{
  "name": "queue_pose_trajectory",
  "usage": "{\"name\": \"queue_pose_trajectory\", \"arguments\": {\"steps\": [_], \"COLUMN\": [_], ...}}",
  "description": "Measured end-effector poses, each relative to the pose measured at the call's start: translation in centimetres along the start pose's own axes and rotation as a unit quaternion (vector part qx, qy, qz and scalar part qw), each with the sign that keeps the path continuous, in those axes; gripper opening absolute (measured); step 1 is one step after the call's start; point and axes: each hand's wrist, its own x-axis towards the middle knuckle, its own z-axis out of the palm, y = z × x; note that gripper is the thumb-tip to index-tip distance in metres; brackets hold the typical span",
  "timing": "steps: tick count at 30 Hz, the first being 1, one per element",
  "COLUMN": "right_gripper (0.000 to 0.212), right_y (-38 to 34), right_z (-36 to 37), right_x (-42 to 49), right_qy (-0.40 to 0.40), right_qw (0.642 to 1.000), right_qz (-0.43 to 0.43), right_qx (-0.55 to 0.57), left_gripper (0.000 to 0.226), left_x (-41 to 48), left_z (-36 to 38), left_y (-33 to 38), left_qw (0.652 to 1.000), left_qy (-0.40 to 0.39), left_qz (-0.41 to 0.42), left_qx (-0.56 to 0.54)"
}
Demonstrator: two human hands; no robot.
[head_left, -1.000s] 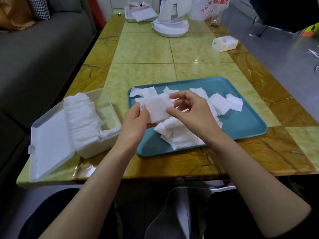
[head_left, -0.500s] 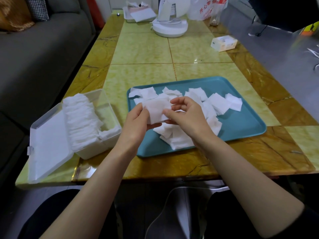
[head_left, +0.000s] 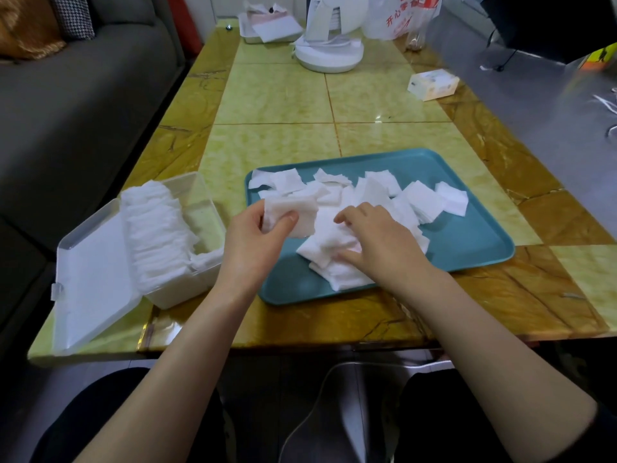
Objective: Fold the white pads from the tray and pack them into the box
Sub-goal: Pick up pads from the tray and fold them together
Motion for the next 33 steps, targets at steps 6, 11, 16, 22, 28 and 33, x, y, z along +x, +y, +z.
{"name": "queue_pose_trajectory", "arguments": {"steps": [6,11,16,22,28,33], "right_gripper": [0.023,0.008,0.023,0.008,0.016,0.011], "right_y": [0.2,-0.1,-2.0,-4.1,-2.4,-2.4], "right_z": [0.7,0.6,-1.9,-2.0,-0.5,0.0], "right_x": [0.4,0.9,0.4,0.1,0.9,0.8], "right_qy": [0.077,0.222,0.291,0.111,0.135,0.142], "right_qw": [0.994,0.973,0.899,0.792,0.866,0.903], "right_qz": [-0.037,-0.062,0.032,0.063,0.131,0.119], "right_qx": [-0.073,0.006,0.327,0.596,0.464,0.388], "left_gripper": [0.020,0.020,0.020,0.040,0.032,0.031], "left_x": [-0.2,0.0,0.4,0.3,0.2,0.1], "left_z": [0.2,0.2,0.0,0.4,0.7,0.9], "left_y": [0.4,0.4,-0.4,-0.5,-0.3,-0.2], "left_qw": [1.000,1.000,0.999,0.997,0.996,0.994], "left_qy": [-0.009,0.000,0.007,-0.019,-0.028,-0.035], "left_qz": [-0.008,-0.023,-0.041,-0.064,-0.067,-0.078], "left_qx": [0.015,0.019,0.001,-0.036,-0.045,-0.065]}}
